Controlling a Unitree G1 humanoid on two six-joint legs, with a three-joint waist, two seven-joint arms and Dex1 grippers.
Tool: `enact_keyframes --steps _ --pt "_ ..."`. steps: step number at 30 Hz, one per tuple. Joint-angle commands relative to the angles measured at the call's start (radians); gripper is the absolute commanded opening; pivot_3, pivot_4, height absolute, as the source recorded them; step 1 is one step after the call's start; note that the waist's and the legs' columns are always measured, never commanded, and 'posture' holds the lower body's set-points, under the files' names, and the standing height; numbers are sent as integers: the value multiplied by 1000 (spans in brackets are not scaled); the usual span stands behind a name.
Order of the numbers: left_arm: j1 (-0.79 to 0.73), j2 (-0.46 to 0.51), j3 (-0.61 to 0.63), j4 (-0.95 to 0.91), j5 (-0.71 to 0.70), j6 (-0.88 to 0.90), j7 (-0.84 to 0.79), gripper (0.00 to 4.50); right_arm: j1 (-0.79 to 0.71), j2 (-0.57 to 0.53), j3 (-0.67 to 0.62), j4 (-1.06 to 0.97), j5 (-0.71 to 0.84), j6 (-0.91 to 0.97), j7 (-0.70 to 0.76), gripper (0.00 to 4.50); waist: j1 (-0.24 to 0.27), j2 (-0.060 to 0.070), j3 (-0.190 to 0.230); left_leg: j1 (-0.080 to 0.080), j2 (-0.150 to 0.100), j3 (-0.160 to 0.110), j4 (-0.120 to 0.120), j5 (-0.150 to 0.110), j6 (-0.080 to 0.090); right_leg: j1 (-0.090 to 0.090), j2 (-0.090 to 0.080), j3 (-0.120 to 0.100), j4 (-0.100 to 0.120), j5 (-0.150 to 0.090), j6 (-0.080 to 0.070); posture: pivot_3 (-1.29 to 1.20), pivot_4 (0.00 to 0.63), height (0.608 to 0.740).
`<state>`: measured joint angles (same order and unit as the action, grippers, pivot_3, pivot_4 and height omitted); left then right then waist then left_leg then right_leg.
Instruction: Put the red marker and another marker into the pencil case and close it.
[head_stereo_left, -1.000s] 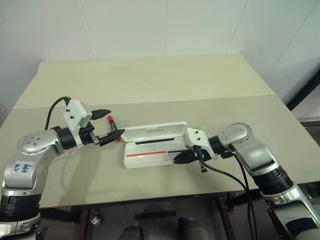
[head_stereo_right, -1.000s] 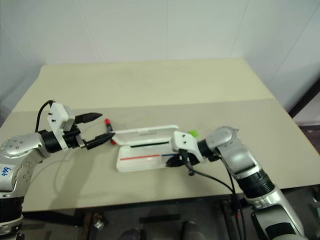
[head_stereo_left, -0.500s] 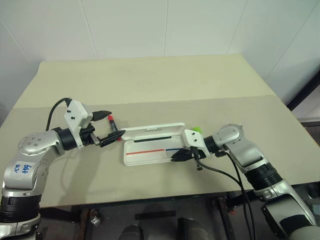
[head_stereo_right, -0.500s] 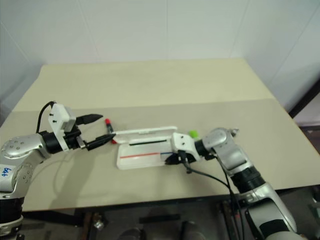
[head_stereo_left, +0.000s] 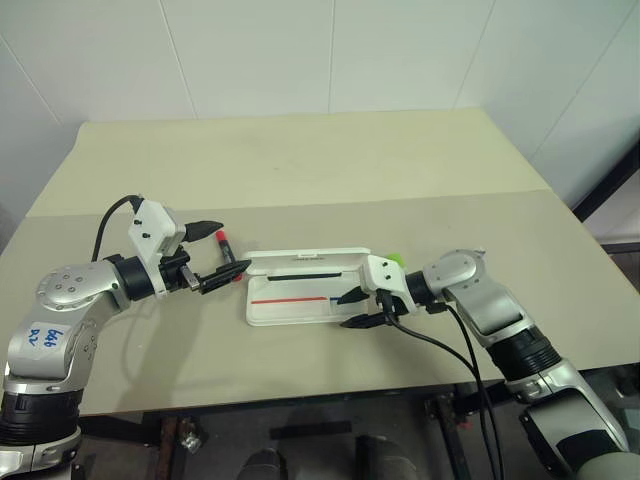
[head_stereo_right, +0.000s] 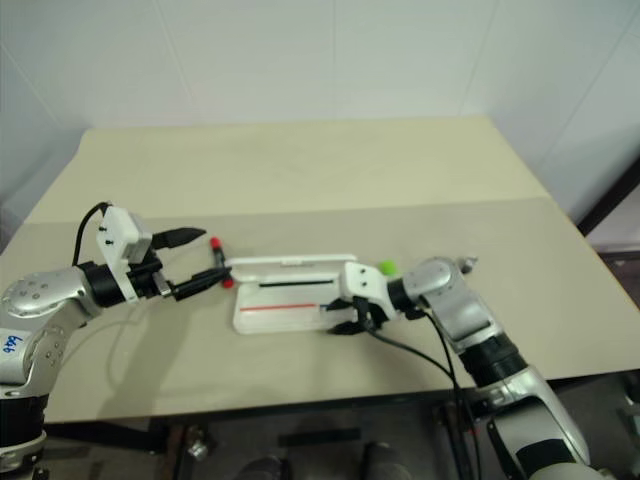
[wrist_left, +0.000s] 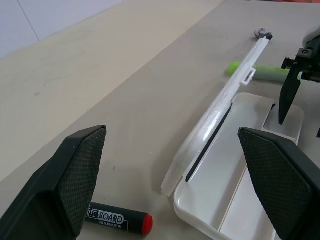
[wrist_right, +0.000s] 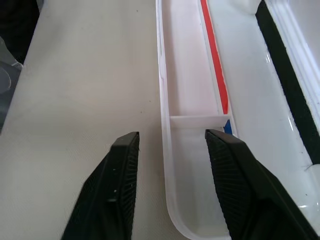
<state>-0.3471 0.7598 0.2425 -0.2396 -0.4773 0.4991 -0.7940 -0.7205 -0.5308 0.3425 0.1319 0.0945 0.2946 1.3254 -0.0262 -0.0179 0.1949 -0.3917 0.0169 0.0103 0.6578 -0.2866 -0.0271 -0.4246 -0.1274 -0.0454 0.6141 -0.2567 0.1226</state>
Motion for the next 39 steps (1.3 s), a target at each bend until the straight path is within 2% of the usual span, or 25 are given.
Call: enact_keyframes --steps 1,8,11,16,23,28,34,39 --pt "0 3 23 -49 -32 -13 -14 4500 12 -21 -48 -70 59 8 15 2059 1 0 0 0 0 0 0 0 0 0 0 0 0 0 0 0 150 740" --pt "47 14 48 -61 -37 -40 -45 4500 62 -81 -102 -181 161 66 36 2059 2 0 0 0 0 0 0 0 0 0 0 0 -1 0 0 0 150 740" --pt "80 25 66 -58 -34 -61 -63 4500 94 -124 -146 -238 211 115 35 2632 2 0 0 0 0 0 0 0 1 0 0 0 -2 0 0 0 150 740" --pt "127 52 115 -29 -35 -99 -106 4500 153 -193 -214 -296 259 157 6 4414 3 0 0 0 0 0 0 -1 1 0 0 0 -4 0 0 0 150 740" --pt "219 73 205 -13 -40 -141 -148 4500 281 -251 -320 -334 287 186 -74 4464 5 0 0 1 0 0 0 -1 2 1 -1 0 -5 0 0 0 150 740" --pt "282 62 251 -20 -33 -143 -124 4500 345 -245 -420 -333 314 217 -184 4464 6 0 0 1 0 0 0 -1 2 1 -1 0 -4 0 0 0 150 740" --pt "330 -18 303 -32 24 -105 97 4500 343 -205 -503 -287 357 240 -299 4464 4 -1 0 4 0 0 0 -1 3 4 -1 0 -4 0 -1 0 150 740" --pt "336 -142 315 -99 32 -12 330 4500 342 -171 -518 -285 366 234 -363 4464 8 -1 0 5 0 -1 1 -2 3 6 -1 0 -4 1 -1 0 150 740"
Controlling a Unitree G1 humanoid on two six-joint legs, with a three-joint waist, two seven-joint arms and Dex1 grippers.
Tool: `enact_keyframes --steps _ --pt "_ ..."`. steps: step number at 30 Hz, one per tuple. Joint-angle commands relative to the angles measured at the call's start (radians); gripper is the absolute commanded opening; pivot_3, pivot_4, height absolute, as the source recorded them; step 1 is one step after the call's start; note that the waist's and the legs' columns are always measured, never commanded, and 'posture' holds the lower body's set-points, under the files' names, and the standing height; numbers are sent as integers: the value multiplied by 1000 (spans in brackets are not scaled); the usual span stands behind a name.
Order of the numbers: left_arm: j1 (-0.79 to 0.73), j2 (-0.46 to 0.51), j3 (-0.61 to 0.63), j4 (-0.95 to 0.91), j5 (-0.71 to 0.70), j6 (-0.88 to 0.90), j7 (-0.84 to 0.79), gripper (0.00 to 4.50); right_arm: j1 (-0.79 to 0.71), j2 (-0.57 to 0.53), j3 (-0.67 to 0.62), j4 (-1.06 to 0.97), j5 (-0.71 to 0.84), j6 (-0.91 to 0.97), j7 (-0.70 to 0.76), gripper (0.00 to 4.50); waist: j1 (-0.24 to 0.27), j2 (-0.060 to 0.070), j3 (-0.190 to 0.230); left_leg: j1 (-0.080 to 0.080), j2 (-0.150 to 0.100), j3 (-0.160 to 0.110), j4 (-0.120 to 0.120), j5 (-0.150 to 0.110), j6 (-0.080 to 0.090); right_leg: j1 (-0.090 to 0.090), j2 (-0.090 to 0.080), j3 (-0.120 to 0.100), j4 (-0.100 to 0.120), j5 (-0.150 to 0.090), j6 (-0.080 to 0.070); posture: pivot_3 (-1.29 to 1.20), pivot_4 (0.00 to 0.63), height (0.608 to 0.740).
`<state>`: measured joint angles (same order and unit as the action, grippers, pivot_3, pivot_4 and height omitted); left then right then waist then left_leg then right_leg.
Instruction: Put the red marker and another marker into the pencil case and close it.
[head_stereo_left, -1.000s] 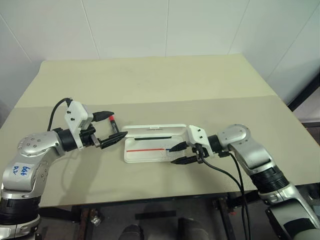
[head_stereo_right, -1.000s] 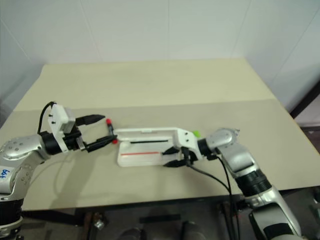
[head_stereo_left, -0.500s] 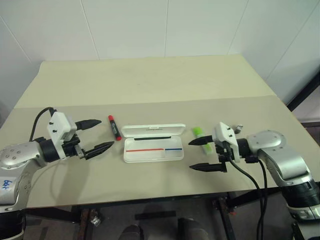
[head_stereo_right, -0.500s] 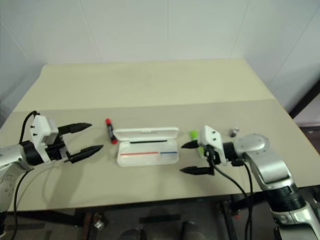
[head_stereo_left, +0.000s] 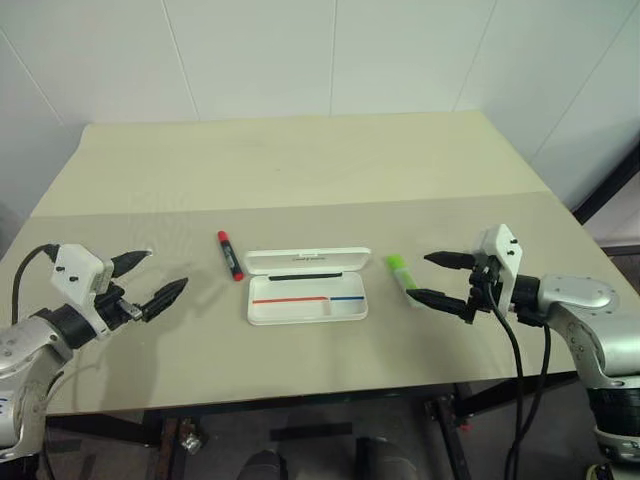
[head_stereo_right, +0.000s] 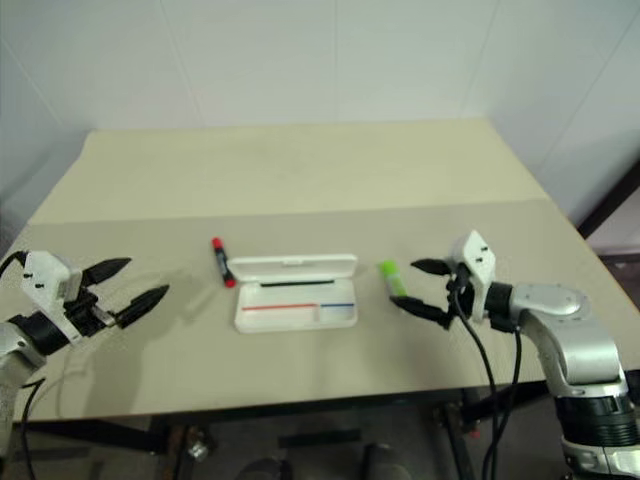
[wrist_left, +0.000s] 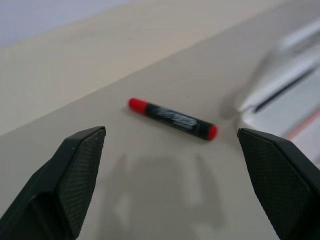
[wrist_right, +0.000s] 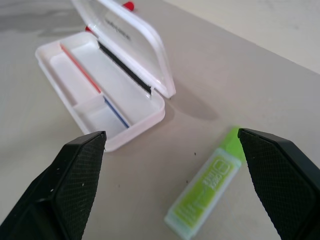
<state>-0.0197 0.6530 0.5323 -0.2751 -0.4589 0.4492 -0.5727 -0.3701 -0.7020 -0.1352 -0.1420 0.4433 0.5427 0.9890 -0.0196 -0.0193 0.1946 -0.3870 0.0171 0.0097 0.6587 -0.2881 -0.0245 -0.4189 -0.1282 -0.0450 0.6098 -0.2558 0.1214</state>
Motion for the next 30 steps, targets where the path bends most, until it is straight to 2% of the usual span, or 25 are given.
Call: enact_keyframes --steps 1,6,12,19,30 --pt "7 -59 18 -78 13 54 145 4500 -5 1 -36 -15 16 -17 -32 4464 3 0 0 0 0 0 0 0 0 0 0 0 0 0 0 0 150 740" --pt "-59 -147 -51 -126 33 140 307 4500 10 7 -23 -45 29 -10 -43 4464 21 0 0 1 0 0 0 0 0 2 0 0 -2 1 0 0 150 740" --pt "-228 -221 -107 -84 66 254 494 4500 2 13 0 -54 38 -7 -43 4464 35 -1 0 1 -1 -3 4 0 1 6 1 -1 -3 3 1 0 150 740" --pt "-429 -276 -211 -7 55 434 570 4500 -30 -18 24 -57 66 12 13 4464 41 -1 0 0 -1 -3 5 0 2 7 2 -1 -7 6 2 0 150 740" --pt "-554 -354 -285 131 125 549 657 4500 -89 -78 11 21 45 -38 65 4464 43 -2 0 -1 -1 -2 5 -1 3 7 2 -1 -11 6 3 0 150 740"
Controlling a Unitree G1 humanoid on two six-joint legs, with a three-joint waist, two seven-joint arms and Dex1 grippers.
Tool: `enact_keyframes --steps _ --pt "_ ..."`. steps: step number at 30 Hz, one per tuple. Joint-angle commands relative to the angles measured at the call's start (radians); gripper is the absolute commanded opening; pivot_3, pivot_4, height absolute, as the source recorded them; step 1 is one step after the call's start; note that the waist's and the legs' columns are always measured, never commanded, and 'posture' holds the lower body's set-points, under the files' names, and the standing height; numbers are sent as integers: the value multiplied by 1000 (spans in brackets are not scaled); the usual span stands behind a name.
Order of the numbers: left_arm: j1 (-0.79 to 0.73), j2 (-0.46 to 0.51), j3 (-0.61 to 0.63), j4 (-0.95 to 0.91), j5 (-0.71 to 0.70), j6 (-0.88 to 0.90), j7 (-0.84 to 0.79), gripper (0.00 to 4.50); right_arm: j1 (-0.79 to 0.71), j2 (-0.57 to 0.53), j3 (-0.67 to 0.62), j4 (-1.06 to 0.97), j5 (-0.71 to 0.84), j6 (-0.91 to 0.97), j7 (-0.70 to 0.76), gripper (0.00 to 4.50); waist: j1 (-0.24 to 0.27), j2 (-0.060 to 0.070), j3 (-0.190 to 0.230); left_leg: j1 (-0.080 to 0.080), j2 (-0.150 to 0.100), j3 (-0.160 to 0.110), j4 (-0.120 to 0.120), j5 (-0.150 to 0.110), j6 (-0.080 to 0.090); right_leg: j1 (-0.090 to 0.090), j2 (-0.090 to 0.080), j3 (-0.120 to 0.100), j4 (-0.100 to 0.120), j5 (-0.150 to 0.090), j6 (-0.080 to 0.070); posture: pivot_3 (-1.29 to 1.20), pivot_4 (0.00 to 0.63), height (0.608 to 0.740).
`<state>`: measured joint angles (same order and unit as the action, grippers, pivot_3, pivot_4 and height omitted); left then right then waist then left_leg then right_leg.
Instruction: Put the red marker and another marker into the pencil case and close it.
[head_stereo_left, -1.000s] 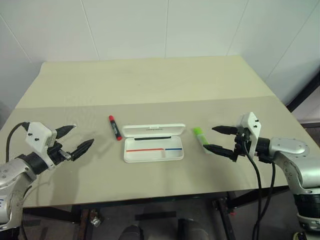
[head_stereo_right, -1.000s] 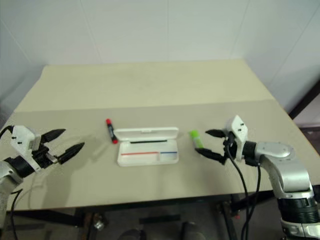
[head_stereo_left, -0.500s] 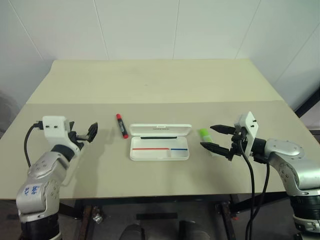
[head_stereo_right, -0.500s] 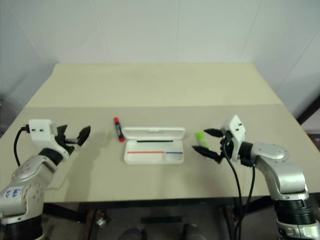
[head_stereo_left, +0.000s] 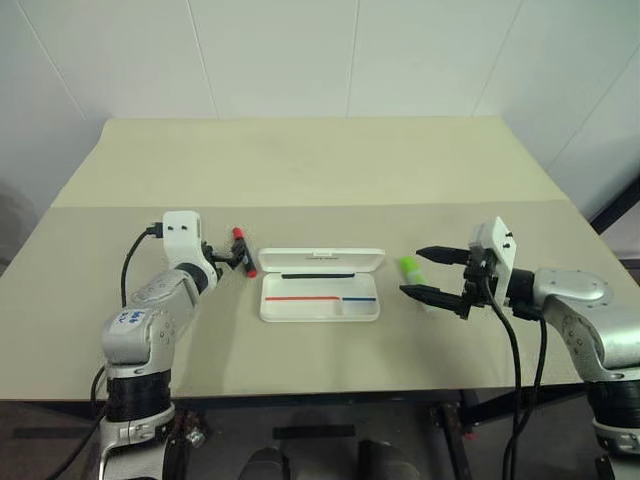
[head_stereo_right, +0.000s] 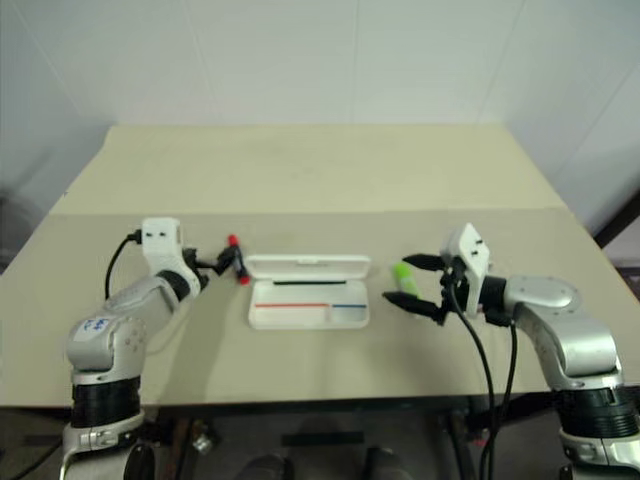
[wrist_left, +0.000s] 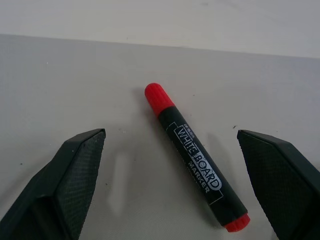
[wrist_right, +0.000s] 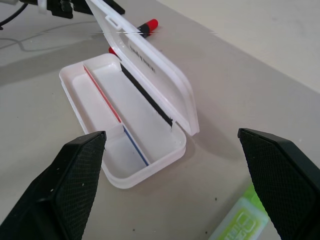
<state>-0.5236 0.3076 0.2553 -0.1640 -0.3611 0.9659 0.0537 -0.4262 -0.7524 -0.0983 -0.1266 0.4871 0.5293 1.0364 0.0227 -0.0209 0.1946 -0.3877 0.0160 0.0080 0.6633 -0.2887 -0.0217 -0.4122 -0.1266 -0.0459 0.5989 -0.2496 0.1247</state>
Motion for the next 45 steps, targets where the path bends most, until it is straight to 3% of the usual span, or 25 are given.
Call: enact_keyframes --steps 1,9,24,27,37,45 --pt "-62 -11 -24 35 32 34 21 4500 -41 -31 -24 12 0 -29 21 4464 0 0 0 0 0 0 0 0 0 0 0 0 0 0 0 0 150 740" --pt "-133 -56 -72 122 55 22 -2 4500 -66 -24 -7 -6 7 -22 22 4464 1 0 0 -2 0 0 0 0 0 0 0 0 -3 1 2 0 150 740" --pt "-191 -71 -32 232 118 150 65 4500 -78 3 -9 -51 31 -8 -23 4464 -2 0 0 -1 0 1 0 0 0 0 0 0 -4 2 2 0 150 740" --pt "-195 -87 1 230 115 145 83 3836 -83 10 -8 -50 29 -10 -29 4500 -3 0 0 -1 0 1 0 0 0 0 0 0 -4 2 2 0 150 740" --pt "-181 -100 48 206 123 172 109 593 -92 18 -9 -39 22 -19 -34 4500 -2 0 0 -1 0 2 0 0 -1 0 0 0 -5 2 2 0 150 740" --pt "-148 -83 107 157 132 86 115 571 -96 22 -1 -27 14 -26 -33 4500 -8 0 0 -1 0 2 0 0 -1 0 0 0 -4 3 2 0 150 740"
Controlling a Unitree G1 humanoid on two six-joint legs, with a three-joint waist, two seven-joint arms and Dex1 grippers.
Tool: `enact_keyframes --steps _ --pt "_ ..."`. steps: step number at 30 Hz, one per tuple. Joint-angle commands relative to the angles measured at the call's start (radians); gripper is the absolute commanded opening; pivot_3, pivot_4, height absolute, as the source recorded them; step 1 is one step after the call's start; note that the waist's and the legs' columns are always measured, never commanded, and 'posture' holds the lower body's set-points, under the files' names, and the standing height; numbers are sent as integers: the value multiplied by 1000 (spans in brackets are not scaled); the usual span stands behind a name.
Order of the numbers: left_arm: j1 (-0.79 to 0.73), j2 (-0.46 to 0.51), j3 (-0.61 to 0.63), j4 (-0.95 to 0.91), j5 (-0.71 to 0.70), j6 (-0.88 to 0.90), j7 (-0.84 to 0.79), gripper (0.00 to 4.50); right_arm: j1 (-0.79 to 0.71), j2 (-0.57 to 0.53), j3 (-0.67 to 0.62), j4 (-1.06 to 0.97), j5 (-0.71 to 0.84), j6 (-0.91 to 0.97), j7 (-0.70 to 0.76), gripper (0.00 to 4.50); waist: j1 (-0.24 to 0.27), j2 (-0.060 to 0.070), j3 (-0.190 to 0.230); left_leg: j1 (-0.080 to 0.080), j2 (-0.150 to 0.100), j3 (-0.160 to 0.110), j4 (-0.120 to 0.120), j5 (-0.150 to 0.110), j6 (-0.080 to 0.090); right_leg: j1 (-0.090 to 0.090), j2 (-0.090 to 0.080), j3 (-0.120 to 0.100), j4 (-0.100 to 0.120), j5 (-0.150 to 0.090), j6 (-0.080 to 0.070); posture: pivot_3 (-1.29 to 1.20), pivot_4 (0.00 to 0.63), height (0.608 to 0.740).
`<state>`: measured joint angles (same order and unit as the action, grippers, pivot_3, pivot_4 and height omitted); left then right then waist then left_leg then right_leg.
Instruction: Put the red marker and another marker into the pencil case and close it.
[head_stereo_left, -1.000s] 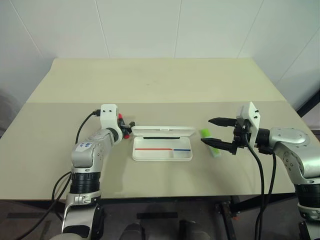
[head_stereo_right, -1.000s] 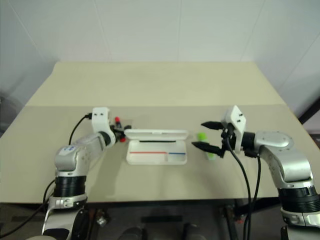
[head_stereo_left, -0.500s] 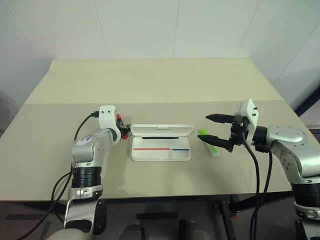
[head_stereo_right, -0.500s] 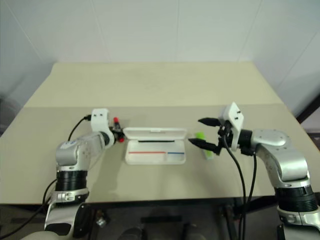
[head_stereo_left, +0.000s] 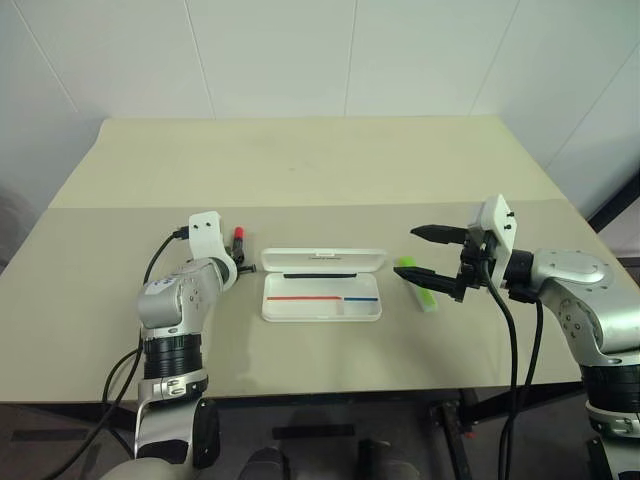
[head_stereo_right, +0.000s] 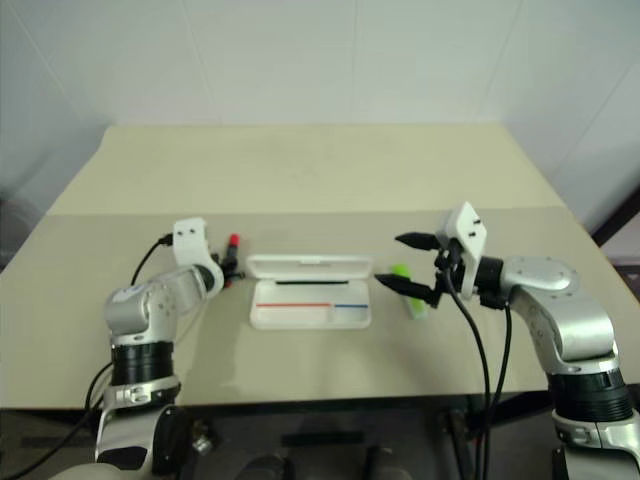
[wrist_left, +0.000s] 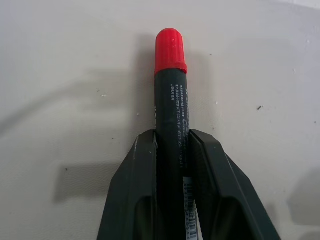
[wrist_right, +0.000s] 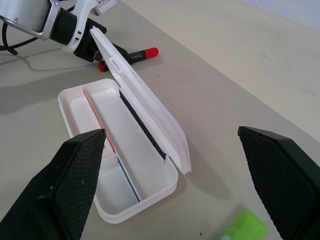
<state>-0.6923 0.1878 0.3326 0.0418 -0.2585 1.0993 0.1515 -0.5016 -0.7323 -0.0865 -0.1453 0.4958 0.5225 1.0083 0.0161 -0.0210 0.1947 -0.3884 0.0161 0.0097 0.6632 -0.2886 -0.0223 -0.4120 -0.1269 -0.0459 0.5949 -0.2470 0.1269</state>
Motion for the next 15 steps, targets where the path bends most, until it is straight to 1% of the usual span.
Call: enact_keyframes --steps 1,3,7,10,12,15 --pt "26 38 51 -57 25 -75 19 571 -21 3 -12 -6 3 -21 -4 4500 -4 0 0 0 0 0 0 0 0 0 0 0 0 0 0 0 150 740" --pt "33 42 100 -74 10 -139 24 571 -21 4 -10 0 -2 -26 -4 4500 -8 0 0 0 0 0 0 0 0 0 0 0 0 0 0 0 150 740" --pt "71 110 141 -134 -40 -193 -77 571 -27 8 -7 19 -13 -46 -1 4500 -5 -1 1 -1 0 0 -1 0 -1 -1 0 0 -1 0 0 0 150 740" --pt "118 163 159 -171 -60 -270 -153 571 -34 11 -5 37 -24 -68 -1 4500 -4 -1 0 -1 0 1 -1 0 -2 -1 0 0 -2 0 0 0 150 740" --pt "151 211 181 -189 -104 -273 -234 571 -39 17 -5 50 -36 -88 -5 4500 -4 -1 0 -2 0 1 -1 0 -2 0 0 0 -2 0 0 0 150 740" --pt "191 281 210 -212 -175 -326 -379 571 -43 19 -5 66 -42 -102 0 4500 -5 -1 1 -2 0 1 -1 -1 -2 -1 0 0 -2 0 0 0 150 740"
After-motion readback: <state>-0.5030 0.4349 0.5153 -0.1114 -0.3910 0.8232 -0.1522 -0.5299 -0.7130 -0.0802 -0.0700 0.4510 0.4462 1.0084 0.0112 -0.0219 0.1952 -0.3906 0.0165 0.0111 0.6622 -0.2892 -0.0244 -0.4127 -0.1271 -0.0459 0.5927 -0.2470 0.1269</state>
